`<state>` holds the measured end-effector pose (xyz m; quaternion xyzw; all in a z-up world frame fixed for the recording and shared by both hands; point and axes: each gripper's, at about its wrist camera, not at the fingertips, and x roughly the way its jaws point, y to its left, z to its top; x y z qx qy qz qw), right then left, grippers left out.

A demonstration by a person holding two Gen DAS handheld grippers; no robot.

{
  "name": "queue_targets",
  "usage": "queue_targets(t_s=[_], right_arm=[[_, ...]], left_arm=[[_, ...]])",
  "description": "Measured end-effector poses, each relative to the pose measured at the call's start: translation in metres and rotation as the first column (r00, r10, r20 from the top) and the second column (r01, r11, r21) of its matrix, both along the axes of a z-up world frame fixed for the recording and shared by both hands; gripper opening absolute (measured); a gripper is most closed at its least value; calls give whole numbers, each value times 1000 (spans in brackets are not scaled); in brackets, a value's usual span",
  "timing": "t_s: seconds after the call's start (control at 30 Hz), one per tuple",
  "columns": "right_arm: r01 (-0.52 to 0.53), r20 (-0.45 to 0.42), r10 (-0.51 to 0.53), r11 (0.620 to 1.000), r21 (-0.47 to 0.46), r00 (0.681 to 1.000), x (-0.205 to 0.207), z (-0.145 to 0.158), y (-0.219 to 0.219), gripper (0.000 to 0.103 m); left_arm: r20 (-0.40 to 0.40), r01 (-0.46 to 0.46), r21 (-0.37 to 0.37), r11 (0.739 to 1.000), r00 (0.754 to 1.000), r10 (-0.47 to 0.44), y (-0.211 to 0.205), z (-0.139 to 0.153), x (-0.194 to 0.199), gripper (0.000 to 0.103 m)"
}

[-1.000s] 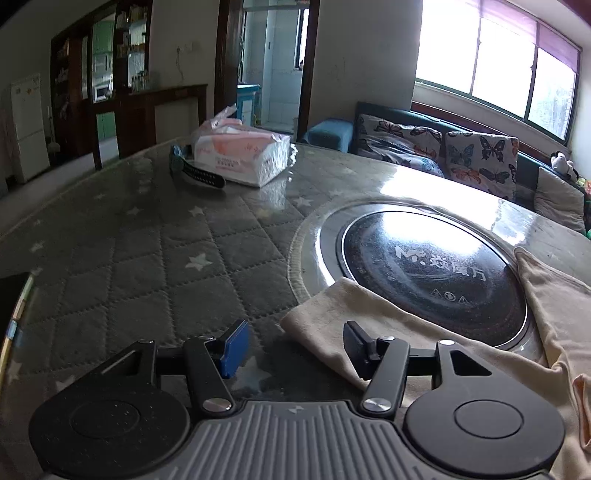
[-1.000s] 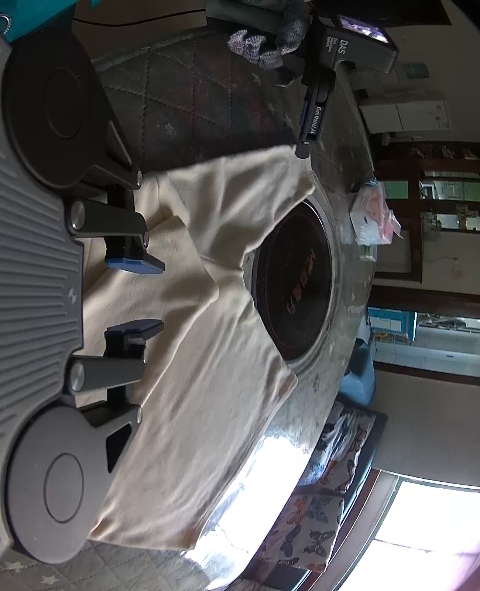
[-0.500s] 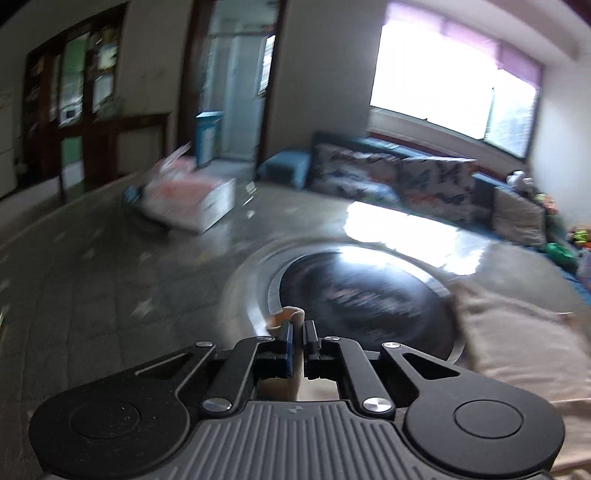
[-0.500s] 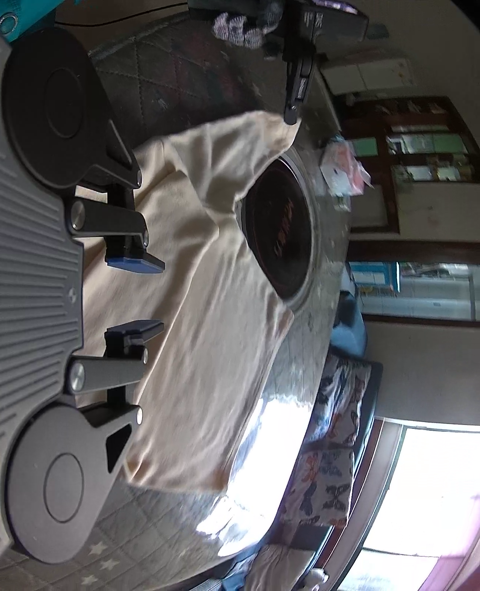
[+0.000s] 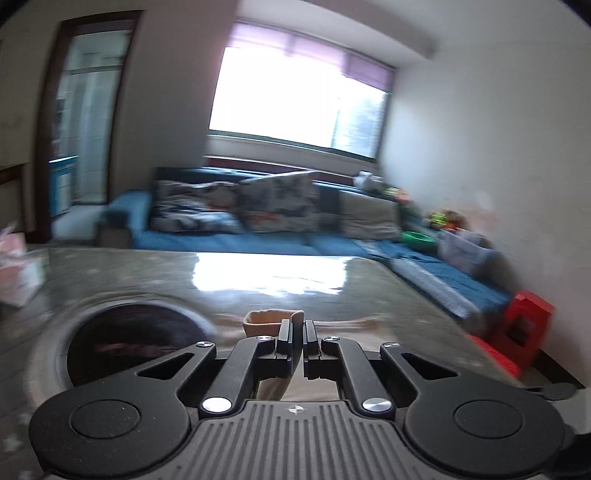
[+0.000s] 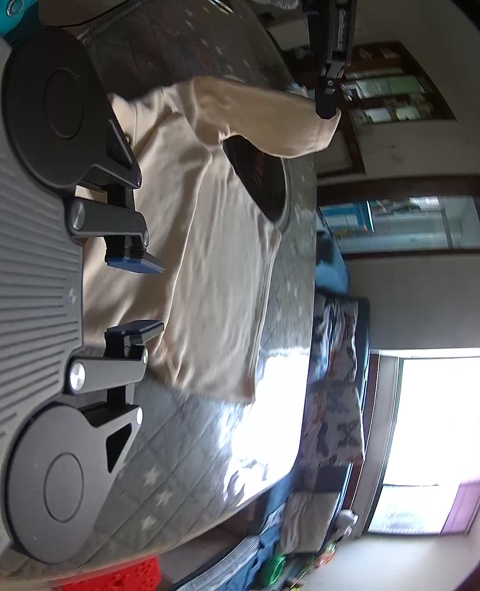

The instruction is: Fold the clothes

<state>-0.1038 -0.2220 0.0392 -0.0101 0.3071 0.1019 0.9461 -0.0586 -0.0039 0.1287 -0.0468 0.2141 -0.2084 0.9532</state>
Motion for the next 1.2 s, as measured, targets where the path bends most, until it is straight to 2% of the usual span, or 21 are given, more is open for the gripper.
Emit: queue_targets(t_s=[0.13,0.33,0.57,0.6,0.63,0.67,0.7,0.83,1.0,1.2], right_arm=[[58,-4,-58,998,26,998,-8,-5,-19,27],[125,-17,-125,991,49,992,-19,-11,-39,27],[150,-22,-149,987,59,989,-21,-11,-45,27],[149,-21,-148,987,59,989,-20,-11,-44,27],[148,-20,-147,987,60,989,-19,-10,-44,27],[146,-19,-145,987,61,989,-19,-9,-43,27],[139,-20,-138,988,64,990,-16,-9,-41,27],[101,-31,-99,992,79,995,-1,-10,-32,27],[56,-48,-51,994,96,998,18,-12,-20,27],[23,-100,-16,997,76,995,40,-27,-4,27]], left_arm=[[-1,111,-5,994,994,-111,-41,-3,-3,5],[-42,237,12,971,971,-237,-90,-30,-6,5],[-142,344,53,937,932,-334,-107,-66,-11,10],[-149,353,57,934,928,-342,-105,-69,-12,16],[-151,353,64,934,928,-340,-101,-69,-13,21],[-153,352,72,933,928,-339,-97,-69,-13,32],[-153,351,77,933,929,-337,-92,-69,-14,37],[-141,309,94,946,945,-295,-60,-67,-8,37],[-169,159,134,978,976,-136,-10,-77,14,37],[-194,45,158,986,981,-14,28,-91,30,36]])
